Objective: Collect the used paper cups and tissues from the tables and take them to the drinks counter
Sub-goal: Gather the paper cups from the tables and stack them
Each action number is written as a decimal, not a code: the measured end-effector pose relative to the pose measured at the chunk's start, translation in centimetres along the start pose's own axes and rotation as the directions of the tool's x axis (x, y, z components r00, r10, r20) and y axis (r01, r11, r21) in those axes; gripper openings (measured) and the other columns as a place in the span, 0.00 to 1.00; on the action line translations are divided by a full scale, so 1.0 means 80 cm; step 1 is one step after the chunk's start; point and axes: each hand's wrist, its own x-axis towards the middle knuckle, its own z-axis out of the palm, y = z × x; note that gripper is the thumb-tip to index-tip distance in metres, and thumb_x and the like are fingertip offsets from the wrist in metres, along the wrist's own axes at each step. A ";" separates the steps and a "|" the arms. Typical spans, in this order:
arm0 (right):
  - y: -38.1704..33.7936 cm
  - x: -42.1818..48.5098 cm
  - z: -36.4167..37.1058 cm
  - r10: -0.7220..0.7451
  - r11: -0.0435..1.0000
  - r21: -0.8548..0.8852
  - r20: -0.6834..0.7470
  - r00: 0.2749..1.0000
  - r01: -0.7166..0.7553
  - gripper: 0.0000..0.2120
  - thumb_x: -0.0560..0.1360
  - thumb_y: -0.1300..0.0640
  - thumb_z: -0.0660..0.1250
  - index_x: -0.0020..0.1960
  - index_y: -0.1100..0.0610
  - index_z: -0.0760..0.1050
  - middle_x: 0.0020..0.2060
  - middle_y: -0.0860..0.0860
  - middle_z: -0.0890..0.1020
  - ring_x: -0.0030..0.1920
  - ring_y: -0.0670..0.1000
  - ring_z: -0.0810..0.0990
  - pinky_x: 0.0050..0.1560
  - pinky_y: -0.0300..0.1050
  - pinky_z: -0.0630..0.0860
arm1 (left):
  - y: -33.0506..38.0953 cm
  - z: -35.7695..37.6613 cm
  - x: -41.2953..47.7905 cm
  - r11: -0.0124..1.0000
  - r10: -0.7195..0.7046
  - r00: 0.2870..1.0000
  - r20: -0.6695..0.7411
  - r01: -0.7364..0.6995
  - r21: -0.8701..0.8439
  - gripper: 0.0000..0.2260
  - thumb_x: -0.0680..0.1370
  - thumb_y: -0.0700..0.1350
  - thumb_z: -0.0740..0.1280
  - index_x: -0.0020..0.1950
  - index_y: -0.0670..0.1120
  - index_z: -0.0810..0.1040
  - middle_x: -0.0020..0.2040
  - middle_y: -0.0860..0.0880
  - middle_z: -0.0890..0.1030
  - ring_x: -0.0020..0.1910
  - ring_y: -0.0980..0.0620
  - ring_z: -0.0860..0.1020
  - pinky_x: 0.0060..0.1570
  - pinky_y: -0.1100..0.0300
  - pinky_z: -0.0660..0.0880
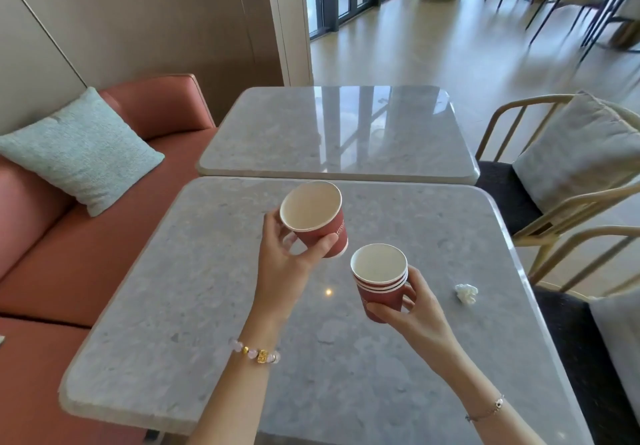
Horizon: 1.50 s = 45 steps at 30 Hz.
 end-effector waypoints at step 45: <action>-0.010 -0.031 -0.120 -0.103 0.989 0.071 -0.326 0.940 0.133 0.28 0.64 0.68 0.76 0.57 0.49 0.72 0.48 0.47 0.81 0.48 0.39 0.80 0.46 0.31 0.75 | -0.050 0.116 -0.063 0.401 0.275 0.768 0.578 -0.638 0.658 0.21 0.75 0.54 0.59 0.61 0.43 0.77 0.57 0.46 0.79 0.57 0.44 0.77 0.57 0.48 0.74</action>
